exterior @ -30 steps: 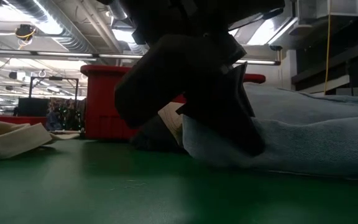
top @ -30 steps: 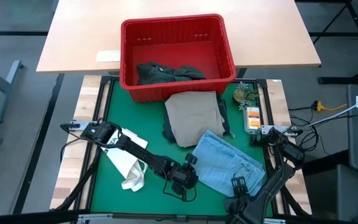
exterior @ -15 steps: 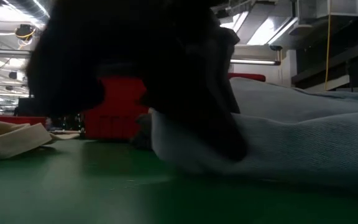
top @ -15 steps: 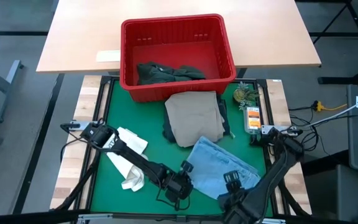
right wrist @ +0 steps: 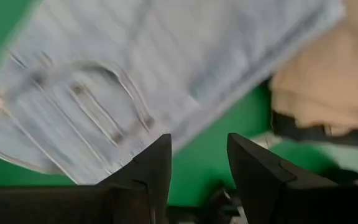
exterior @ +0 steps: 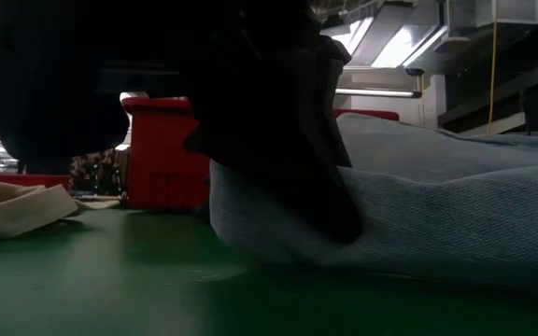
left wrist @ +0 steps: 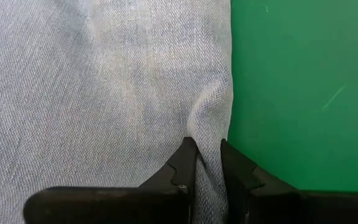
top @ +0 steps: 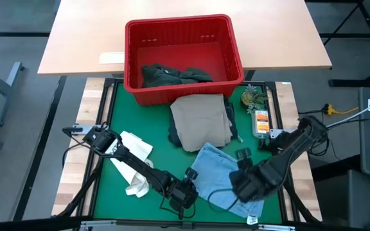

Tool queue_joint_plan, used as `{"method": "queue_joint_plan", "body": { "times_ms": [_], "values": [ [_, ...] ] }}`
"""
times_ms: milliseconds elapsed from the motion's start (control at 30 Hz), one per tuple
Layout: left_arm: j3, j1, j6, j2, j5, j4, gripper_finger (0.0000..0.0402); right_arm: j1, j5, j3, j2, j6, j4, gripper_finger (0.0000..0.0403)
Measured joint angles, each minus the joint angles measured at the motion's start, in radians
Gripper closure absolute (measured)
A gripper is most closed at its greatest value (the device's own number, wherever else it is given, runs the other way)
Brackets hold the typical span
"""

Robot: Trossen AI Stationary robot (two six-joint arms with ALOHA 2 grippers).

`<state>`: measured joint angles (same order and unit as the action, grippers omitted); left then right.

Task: Fold laundry
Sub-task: Stack the blue pants on the brown shorts

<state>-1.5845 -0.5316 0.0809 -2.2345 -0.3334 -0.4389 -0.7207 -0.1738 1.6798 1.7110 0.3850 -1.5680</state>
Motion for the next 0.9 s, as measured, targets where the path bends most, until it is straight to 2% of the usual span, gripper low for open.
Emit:
{"method": "queue_joint_plan", "body": {
  "times_ms": [133,333,467,633,900],
  "values": [
    [0.0,0.0,0.0,0.0,0.001,0.002,0.0366,0.043,0.036,-0.211,-0.145,0.001,0.092,0.0247],
    [0.001,0.0,-0.001,0.0,0.001,0.003,0.0365,0.136,0.201,-0.622,-0.405,0.014,0.562,0.0247],
    [0.001,0.0,-0.001,0.0,0.001,0.003,0.0365,0.2,0.245,-0.828,-0.519,0.149,0.797,0.0246],
    [0.001,0.0,-0.001,0.0,0.001,0.004,0.0364,0.239,0.246,-0.956,-0.567,0.216,0.961,0.0246],
    [0.001,0.013,-0.005,0.001,0.013,0.006,0.0364,0.237,0.155,-1.001,-0.512,0.238,0.987,0.0246]
  ]
}}
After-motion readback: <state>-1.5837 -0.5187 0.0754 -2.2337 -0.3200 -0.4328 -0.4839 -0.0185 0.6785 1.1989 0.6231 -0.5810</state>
